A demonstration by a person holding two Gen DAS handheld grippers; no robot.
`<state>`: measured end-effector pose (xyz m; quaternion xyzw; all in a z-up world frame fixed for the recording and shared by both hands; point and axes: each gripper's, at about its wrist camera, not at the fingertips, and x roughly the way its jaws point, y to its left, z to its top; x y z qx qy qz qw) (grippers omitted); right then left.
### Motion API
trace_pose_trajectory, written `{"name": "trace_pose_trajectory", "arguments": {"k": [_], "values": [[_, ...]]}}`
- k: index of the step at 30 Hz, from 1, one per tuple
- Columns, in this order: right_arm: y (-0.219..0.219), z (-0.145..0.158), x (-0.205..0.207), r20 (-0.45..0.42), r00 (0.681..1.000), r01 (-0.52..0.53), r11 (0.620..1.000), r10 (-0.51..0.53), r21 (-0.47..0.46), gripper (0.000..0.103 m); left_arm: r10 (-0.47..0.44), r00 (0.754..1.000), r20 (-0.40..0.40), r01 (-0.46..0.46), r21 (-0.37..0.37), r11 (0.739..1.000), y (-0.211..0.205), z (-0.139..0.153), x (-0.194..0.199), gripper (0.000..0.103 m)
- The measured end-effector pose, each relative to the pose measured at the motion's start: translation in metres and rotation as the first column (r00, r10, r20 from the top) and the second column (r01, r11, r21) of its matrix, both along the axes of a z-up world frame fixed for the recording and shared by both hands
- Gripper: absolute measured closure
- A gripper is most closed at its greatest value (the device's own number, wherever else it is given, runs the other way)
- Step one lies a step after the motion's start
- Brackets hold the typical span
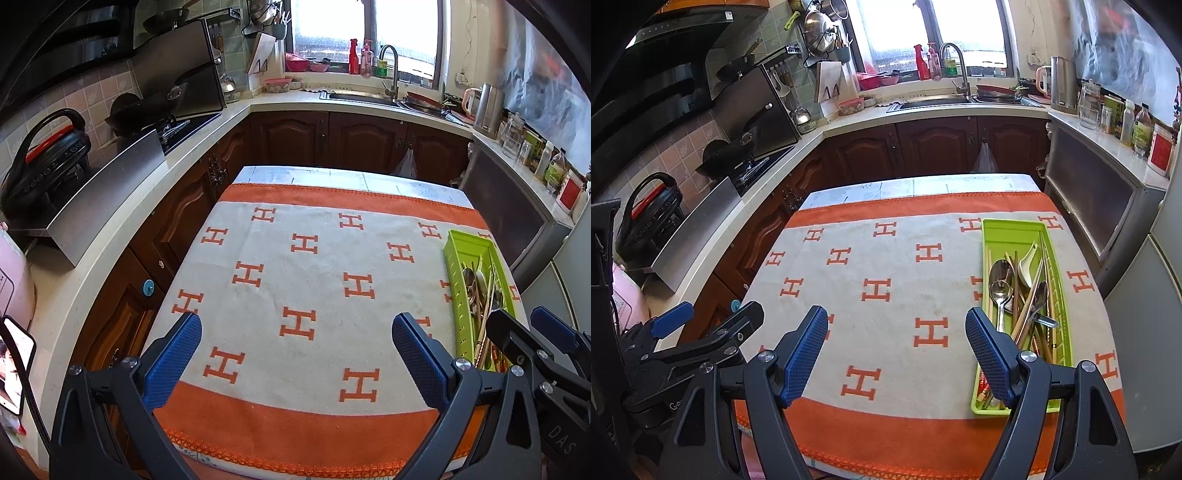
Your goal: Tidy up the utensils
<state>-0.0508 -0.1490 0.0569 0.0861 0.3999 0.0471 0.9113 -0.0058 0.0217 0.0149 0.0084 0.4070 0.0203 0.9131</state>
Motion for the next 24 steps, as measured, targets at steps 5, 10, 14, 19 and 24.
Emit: {"name": "trace_pose_trajectory", "arguments": {"k": [5,10,14,19,24], "values": [[-0.0022,-0.0021,0.0003,-0.001,1.000,0.001,1.000,-0.001,-0.001,0.025,-0.002,1.000,-0.003,0.002,0.001,1.000,-0.0003,-0.0007,0.0008,0.001],[0.0013,-0.0007,0.0007,-0.002,1.000,0.000,1.000,0.000,-0.001,0.025,-0.002,1.000,-0.006,0.002,0.001,1.000,0.0002,-0.0011,0.0007,0.001],[-0.0025,-0.0035,0.0010,-0.003,1.000,0.001,1.000,-0.001,-0.002,0.025,-0.002,1.000,-0.007,0.002,0.002,1.000,-0.0003,-0.0016,0.0007,0.001],[-0.0007,-0.0039,0.0010,-0.005,1.000,0.001,1.000,-0.001,-0.002,0.025,-0.002,1.000,-0.008,0.002,0.002,1.000,0.0000,-0.0019,0.0008,0.001],[-0.0027,-0.0052,0.0008,-0.007,1.000,0.001,1.000,-0.001,-0.003,0.025,-0.003,1.000,-0.013,0.003,0.002,1.000,-0.0002,-0.0041,0.0001,0.001]]}}
